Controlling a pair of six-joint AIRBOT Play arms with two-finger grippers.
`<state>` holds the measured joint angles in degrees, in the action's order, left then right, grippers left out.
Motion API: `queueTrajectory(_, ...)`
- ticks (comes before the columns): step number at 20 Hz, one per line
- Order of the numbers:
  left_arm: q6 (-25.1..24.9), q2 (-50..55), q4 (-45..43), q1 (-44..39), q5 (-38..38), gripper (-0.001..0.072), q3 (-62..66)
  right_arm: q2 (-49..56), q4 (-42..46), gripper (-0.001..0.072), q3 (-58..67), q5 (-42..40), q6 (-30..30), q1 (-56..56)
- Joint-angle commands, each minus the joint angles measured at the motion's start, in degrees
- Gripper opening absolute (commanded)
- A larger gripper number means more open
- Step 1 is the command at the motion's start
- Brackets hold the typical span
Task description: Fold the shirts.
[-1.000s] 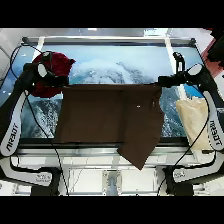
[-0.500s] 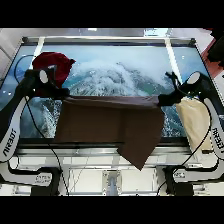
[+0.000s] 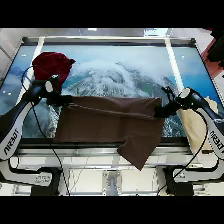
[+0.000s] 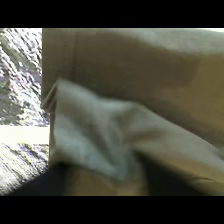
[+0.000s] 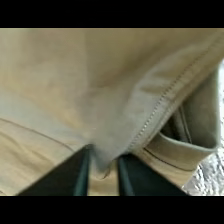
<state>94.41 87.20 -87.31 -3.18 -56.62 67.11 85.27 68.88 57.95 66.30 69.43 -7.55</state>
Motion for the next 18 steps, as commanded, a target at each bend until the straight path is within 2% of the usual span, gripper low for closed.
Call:
queueTrajectory(1, 0.2, -0.5, -0.2, 0.0, -2.8, 0.0688, 1.9, -0.3, 0.8, 0.0279, 1.8, 3.3, 0.9, -0.5)
queueTrajectory(4, -0.2, -8.3, -3.1, 0.0, -8.9, 0.0689, 6.9, -5.1, 5.2, 0.0279, 9.3, 12.1, 1.4, -3.2)
queueTrajectory(7, -0.3, -21.0, -6.2, 0.0, -12.2, 0.0688, 3.4, -14.6, 4.5, 0.028, 9.6, 16.5, 1.8, -8.7)
queueTrajectory(9, 1.2, -27.9, -5.8, 0.0, -14.4, 0.0688, -5.0, -19.8, 0.2, 0.028, 2.4, 19.3, 1.8, -12.5)
queueTrajectory(10, 3.1, -31.0, -4.2, 0.0, -15.2, 0.0689, -10.3, -21.6, -2.6, 0.028, -2.8, 20.6, 2.7, -13.8)
queueTrajectory(12, 3.5, -35.3, -0.2, 0.0, -14.7, 0.0689, -18.9, -22.8, -8.8, 0.0285, -12.2, 23.2, 4.3, -14.1)
queueTrajectory(14, 3.5, -36.8, 2.1, 0.0, -15.5, 0.0689, -22.6, -22.8, -13.7, 0.0443, -20.1, 23.4, 4.3, -12.5)
queueTrajectory(17, 3.4, -36.8, 4.7, 0.0, -16.1, 0.0688, -23.3, -22.8, -15.1, 0.0452, -27.7, 20.2, 5.0, -8.3)
queueTrajectory(18, 3.2, -36.8, 5.3, 0.0, -16.1, 0.0689, -23.3, -22.8, -14.9, 0.0452, -29.7, 19.6, 7.4, -6.5)
